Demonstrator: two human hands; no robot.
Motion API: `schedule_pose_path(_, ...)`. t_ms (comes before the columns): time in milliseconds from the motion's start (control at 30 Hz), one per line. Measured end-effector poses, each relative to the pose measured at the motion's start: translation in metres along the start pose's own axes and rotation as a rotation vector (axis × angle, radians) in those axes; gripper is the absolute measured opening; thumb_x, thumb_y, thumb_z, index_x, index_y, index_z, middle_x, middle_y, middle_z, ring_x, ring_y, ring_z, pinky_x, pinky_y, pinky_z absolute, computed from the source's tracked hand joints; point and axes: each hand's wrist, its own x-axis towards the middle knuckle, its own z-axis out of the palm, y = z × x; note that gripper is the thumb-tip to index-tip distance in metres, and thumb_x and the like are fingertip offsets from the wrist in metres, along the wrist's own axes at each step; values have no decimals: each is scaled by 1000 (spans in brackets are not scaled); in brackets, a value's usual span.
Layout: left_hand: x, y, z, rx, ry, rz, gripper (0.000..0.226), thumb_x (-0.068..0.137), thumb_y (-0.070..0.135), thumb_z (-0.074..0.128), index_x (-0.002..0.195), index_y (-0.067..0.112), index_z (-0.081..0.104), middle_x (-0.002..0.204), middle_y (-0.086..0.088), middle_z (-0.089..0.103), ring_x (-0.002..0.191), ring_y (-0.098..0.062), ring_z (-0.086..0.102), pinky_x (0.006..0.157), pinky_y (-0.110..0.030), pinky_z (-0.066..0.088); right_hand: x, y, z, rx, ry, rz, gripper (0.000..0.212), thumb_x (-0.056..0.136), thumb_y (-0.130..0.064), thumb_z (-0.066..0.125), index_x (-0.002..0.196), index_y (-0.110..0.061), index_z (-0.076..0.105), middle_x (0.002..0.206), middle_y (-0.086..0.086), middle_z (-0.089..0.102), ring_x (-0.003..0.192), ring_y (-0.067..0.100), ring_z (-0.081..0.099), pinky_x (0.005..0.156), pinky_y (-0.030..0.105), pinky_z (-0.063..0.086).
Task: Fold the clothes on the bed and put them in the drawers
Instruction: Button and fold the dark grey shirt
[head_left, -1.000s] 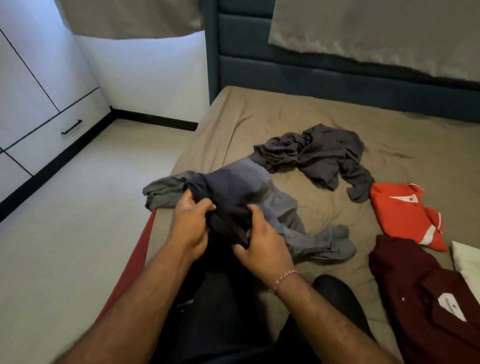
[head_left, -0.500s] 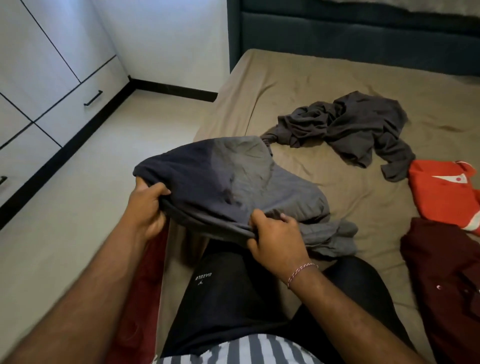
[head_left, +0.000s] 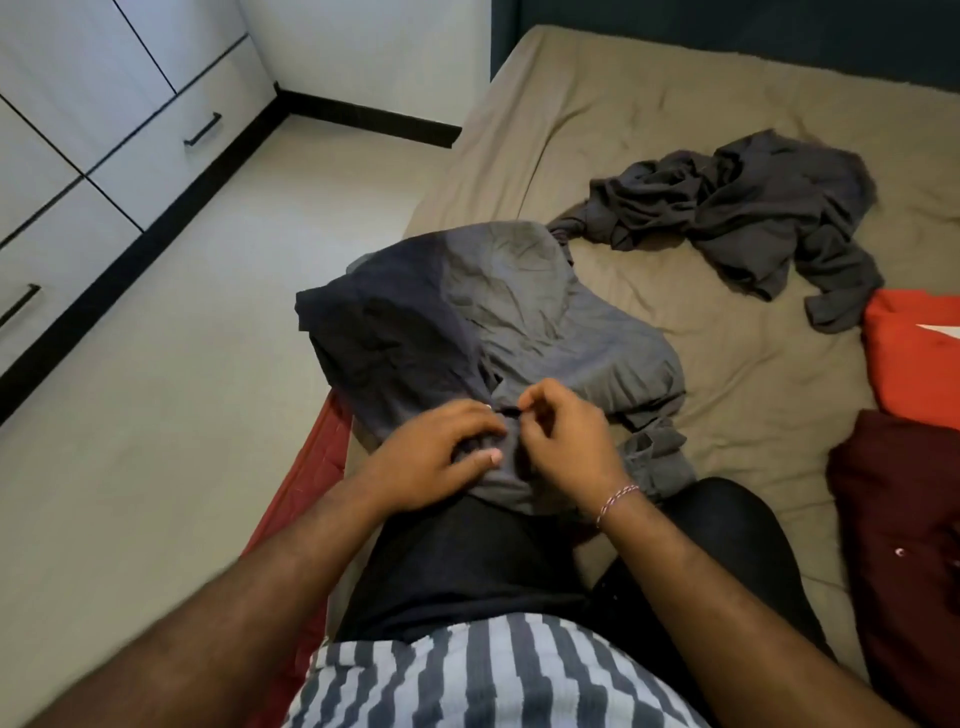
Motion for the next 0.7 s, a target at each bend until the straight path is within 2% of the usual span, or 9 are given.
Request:
schedule_pose_path(67,-3,-3,5,131,-74,86,20,102,32,63,109,16,73,126,-2,67,124,-17,60,117,-40,37,11,24,-10,-172,33,6,13,87,-8,65,99,-13,64,96,5,68,92,25,65,83,36,51)
schedule_pose_path(100,-4,-3,4,163,-39,95,21,103,32,59,103,15,71,117,-1,68,115,-19,63,115,-42,39,16,36,-14,-257,3,33,17,86,-9,65,102,-12,62,101,9,65,97,29,63,85,38,50)
schedule_pose_path(200,-8,-1,-11,55,202,-18,28,105,35,49,92,15,63,90,6,61,84,-12,59,83,-32,48,26,62,-17,-506,-105,17,29,84,-15,68,113,-11,64,127,14,53,117,37,51,96,44,49)
schedule_pose_path(267,-13,-2,-26,-113,346,-141,32,106,38,47,83,17,56,78,11,53,71,-3,52,67,-26,43,30,68,-14,-640,-139,-54,25,86,-27,68,110,-20,72,148,9,40,132,35,38,103,45,46)
schedule_pose_path(333,-18,-6,-41,-191,425,-198,41,105,39,49,70,17,45,66,10,40,61,-2,40,57,-25,35,37,67,-13,-666,-146,-143,23,88,-35,67,108,-26,76,159,4,34,141,32,32,108,45,41)
schedule_pose_path(433,-28,-22,-68,-223,437,-230,47,100,38,54,62,19,34,61,11,30,56,-3,30,52,-26,27,52,63,-17,-587,-170,-184,36,86,-31,69,120,-18,72,140,6,59,131,29,49,108,40,43)
schedule_pose_path(533,-37,-49,-91,17,320,-264,45,91,42,55,58,18,34,54,8,32,50,-6,33,51,-31,30,67,58,-27,-447,-161,-137,32,84,-25,75,114,-12,73,115,9,68,113,30,59,98,38,48)
schedule_pose_path(600,-38,-64,-100,269,195,-385,41,84,45,55,57,19,38,52,5,43,50,-11,44,53,-33,36,73,55,-29,-436,-242,-140,30,86,-22,75,114,-15,72,117,7,67,114,28,58,98,36,49)
schedule_pose_path(700,-24,-69,-95,322,181,-480,17,80,29,69,69,21,59,74,1,61,70,-20,59,69,-39,49,76,54,-22,-416,-325,-111,37,88,-14,69,124,-16,62,125,9,64,116,31,60,95,38,52)
